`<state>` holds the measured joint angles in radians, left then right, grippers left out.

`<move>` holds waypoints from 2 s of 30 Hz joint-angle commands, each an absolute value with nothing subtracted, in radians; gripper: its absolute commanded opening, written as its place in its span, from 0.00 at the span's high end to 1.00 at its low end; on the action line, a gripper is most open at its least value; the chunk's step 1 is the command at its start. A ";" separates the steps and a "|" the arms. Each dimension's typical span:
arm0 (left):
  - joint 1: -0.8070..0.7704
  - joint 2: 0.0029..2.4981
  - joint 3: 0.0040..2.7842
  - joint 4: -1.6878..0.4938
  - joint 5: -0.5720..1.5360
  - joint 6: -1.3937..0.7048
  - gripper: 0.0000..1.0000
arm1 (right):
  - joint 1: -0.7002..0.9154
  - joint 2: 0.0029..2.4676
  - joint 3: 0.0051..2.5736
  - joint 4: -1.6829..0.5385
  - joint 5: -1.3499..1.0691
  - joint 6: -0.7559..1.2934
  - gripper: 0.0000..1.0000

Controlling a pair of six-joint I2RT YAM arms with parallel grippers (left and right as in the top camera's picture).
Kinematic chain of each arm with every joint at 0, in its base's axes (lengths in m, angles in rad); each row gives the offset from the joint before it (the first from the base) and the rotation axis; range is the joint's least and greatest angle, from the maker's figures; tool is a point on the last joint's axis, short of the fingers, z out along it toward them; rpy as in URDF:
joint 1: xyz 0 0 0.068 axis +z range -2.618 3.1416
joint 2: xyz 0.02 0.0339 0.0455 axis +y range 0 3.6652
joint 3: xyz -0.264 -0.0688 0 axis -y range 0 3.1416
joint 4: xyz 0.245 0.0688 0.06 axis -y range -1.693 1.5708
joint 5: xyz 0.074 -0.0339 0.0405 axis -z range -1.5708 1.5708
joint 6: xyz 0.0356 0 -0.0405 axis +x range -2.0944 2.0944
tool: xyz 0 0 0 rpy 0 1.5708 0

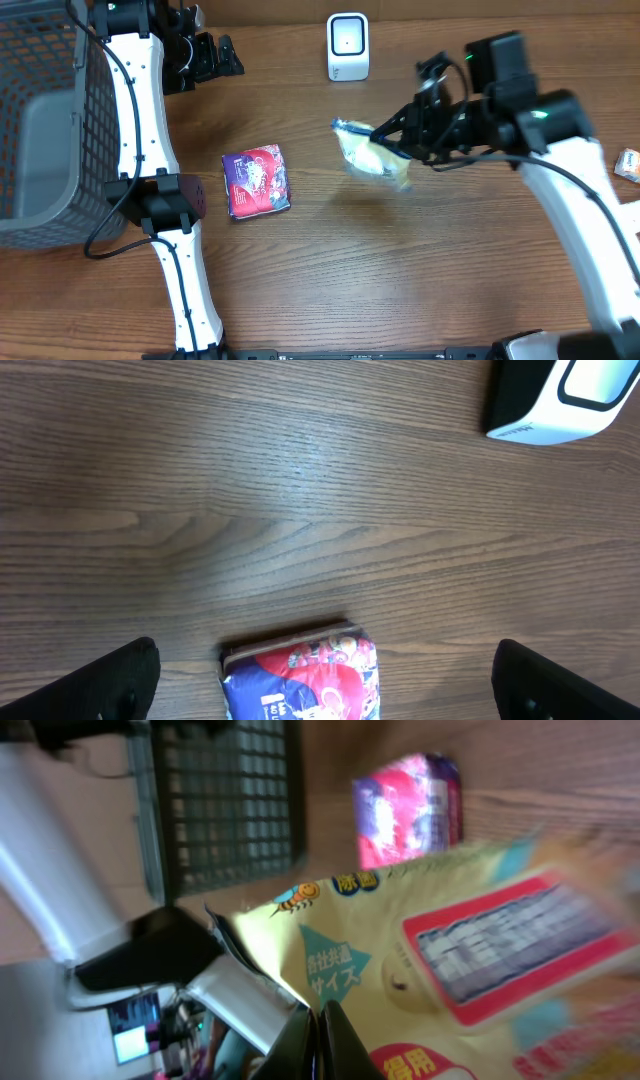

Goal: Scan the item barcode
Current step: 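Move the yellow bag toward the pink box and release it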

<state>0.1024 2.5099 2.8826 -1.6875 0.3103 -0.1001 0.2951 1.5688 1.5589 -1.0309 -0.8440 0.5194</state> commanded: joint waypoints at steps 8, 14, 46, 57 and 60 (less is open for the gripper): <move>0.097 2.486 2.908 -1.690 0.304 -0.082 0.00 | 0.415 1.712 1.288 -0.760 -1.087 0.594 0.96; 0.097 2.486 2.908 -1.690 0.304 -0.082 0.00 | 0.427 1.708 1.297 -0.622 -1.206 0.791 0.96; 0.097 2.486 2.908 -1.690 0.281 -0.082 0.00 | 0.275 1.832 1.320 -0.655 -1.059 0.815 0.96; 0.097 2.486 2.908 -1.690 0.281 -0.083 0.00 | 0.392 1.595 1.329 -0.732 -1.046 0.985 0.96; 0.095 2.486 2.908 -1.690 0.281 -0.083 0.00 | 0.392 1.631 1.314 -0.758 -1.001 0.992 0.96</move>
